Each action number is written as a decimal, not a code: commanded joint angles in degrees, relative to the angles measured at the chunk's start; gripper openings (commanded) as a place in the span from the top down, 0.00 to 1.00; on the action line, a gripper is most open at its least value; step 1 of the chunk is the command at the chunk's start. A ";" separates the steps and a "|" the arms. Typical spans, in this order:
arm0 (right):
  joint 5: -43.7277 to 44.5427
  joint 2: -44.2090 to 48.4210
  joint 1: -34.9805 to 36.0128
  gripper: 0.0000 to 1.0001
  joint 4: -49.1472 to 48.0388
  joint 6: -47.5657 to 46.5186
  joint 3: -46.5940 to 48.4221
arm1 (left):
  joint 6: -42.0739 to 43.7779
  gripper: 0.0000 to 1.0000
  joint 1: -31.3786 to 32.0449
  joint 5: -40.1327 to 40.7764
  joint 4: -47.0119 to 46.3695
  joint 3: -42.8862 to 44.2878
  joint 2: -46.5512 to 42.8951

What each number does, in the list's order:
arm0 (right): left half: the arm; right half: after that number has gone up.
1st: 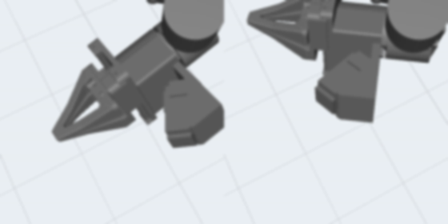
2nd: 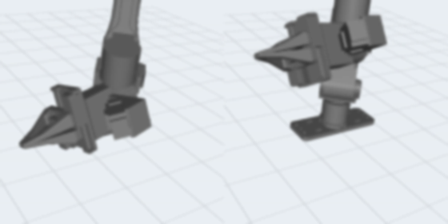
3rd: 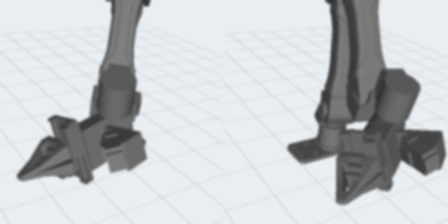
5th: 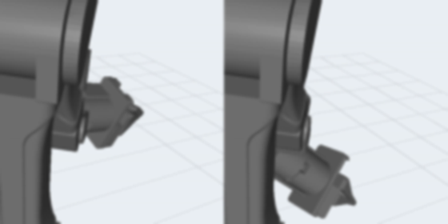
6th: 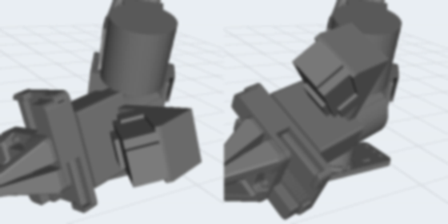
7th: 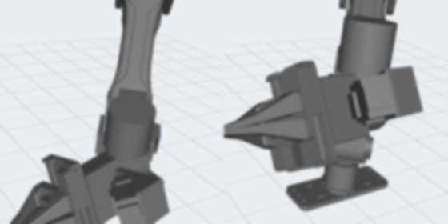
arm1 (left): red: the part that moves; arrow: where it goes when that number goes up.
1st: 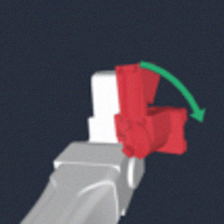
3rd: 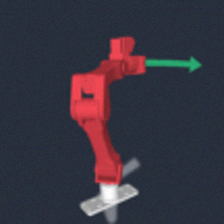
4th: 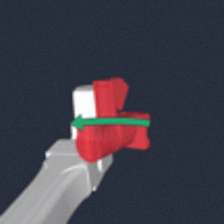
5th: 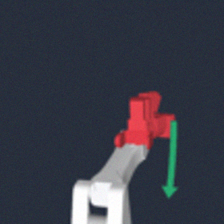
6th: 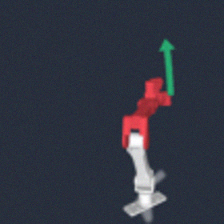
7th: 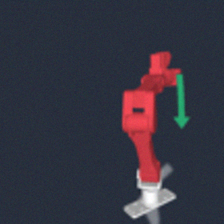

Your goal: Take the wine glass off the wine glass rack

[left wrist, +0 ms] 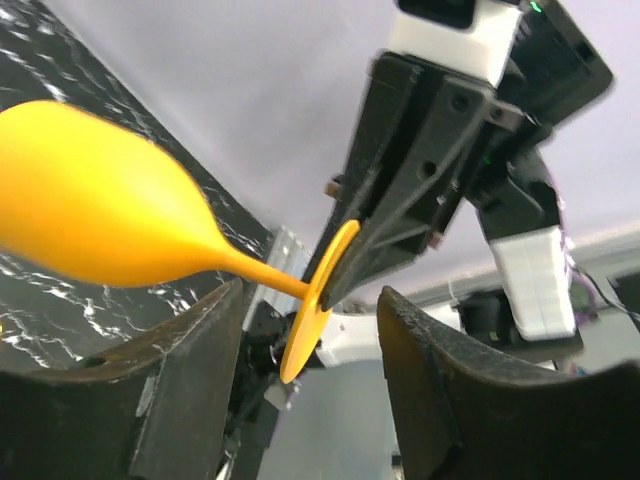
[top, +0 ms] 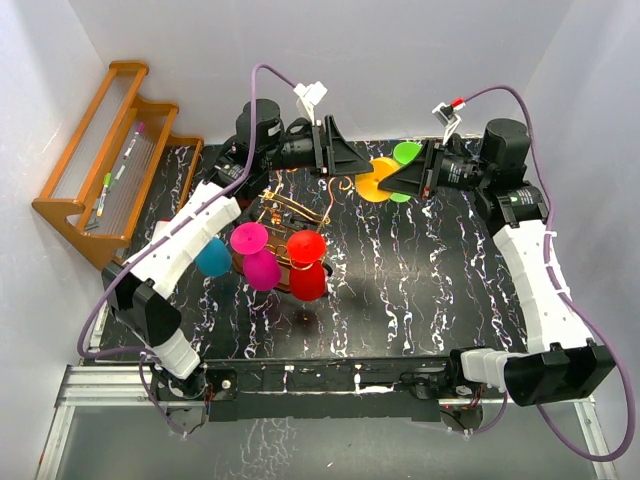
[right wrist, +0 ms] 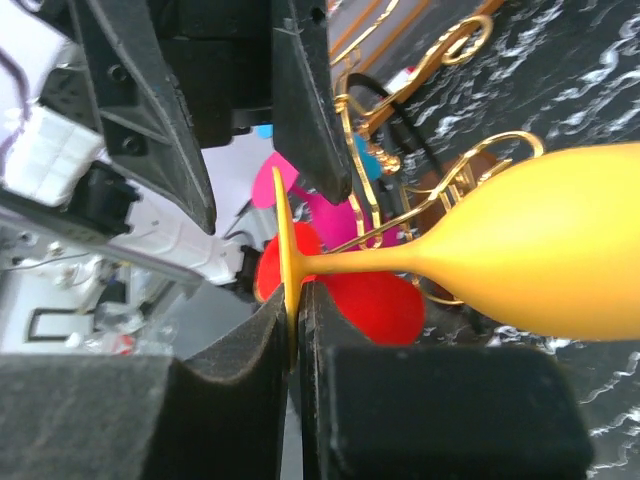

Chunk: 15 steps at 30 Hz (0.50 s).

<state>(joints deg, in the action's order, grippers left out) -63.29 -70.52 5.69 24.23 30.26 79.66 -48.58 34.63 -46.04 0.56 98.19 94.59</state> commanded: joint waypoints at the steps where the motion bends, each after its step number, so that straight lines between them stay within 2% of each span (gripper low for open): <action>1: 10.61 3.34 0.20 0.92 3.66 -9.06 4.09 | 6.46 0.42 0.08 13.19 11.38 3.94 -4.79; 4: 17.74 5.98 0.76 0.92 3.79 -14.41 3.01 | 7.24 0.37 0.08 19.63 13.87 2.49 -9.07; 7: 28.46 9.09 3.57 0.92 1.52 -22.88 0.44 | 7.30 0.36 0.09 23.20 16.80 1.28 -12.05; 11: 38.83 13.10 10.18 0.92 -7.89 -35.92 -6.45 | 6.27 0.36 0.12 22.72 19.69 -1.57 -14.68; 15: 45.09 14.10 19.55 0.92 -13.94 -49.97 -10.45 | 5.61 0.36 0.12 20.65 22.00 -4.32 -15.95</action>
<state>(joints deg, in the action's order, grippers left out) -29.21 -56.88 18.20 21.30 -1.74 72.25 -43.03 34.68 -25.26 18.35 96.51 80.25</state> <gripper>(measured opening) 0.087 0.640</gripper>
